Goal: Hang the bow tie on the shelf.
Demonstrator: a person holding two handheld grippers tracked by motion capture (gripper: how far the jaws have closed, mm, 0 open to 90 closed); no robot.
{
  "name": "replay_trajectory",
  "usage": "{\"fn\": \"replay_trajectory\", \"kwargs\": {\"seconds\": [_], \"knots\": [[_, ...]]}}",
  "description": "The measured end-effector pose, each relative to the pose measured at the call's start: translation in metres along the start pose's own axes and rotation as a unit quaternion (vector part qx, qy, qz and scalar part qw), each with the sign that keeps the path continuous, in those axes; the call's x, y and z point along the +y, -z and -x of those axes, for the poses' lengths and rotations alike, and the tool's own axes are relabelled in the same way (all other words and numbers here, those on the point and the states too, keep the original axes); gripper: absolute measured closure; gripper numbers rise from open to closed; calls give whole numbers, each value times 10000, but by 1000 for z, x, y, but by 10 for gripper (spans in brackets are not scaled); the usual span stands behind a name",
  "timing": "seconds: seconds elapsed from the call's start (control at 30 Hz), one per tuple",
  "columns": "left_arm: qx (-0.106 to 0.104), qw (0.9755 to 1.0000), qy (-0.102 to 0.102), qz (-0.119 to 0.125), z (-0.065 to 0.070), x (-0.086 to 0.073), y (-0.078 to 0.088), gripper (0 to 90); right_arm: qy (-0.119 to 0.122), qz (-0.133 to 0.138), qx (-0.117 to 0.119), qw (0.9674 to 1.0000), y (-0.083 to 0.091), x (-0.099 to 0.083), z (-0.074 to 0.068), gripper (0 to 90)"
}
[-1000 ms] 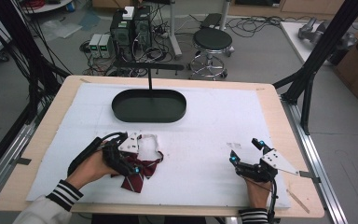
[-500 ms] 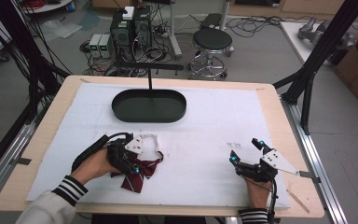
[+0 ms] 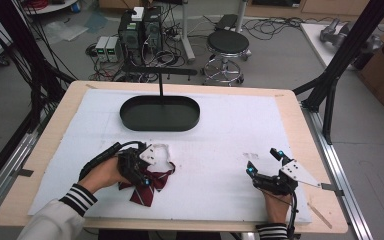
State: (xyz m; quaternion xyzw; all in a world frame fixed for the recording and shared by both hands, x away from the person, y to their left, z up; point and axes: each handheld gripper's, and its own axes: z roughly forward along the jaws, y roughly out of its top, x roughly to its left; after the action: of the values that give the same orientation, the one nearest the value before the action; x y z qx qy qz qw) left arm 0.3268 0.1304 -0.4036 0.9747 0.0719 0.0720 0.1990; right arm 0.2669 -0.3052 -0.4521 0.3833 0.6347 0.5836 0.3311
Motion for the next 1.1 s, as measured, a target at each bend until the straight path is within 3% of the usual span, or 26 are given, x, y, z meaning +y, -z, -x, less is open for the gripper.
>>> {"fn": "replay_trajectory", "kwargs": {"seconds": [0.27,0.4,0.67,0.8,1.1], "knots": [[-146,9997,-149,-140,-2,3,-6,493,3,-1,-1,10000,0,0,0,32],[-229,9996,-78,-123,-3,3,-8,524,-17,-8,4,10000,0,0,0,32],[-373,9989,282,-50,-7,-1,-9,559,10,-2,-3,10000,0,0,0,32],[-343,9989,313,-33,-8,-3,-8,640,37,17,-4,10000,0,0,0,32],[-306,9989,367,32,-8,-4,-8,715,30,12,-6,10000,0,0,0,32]]}}
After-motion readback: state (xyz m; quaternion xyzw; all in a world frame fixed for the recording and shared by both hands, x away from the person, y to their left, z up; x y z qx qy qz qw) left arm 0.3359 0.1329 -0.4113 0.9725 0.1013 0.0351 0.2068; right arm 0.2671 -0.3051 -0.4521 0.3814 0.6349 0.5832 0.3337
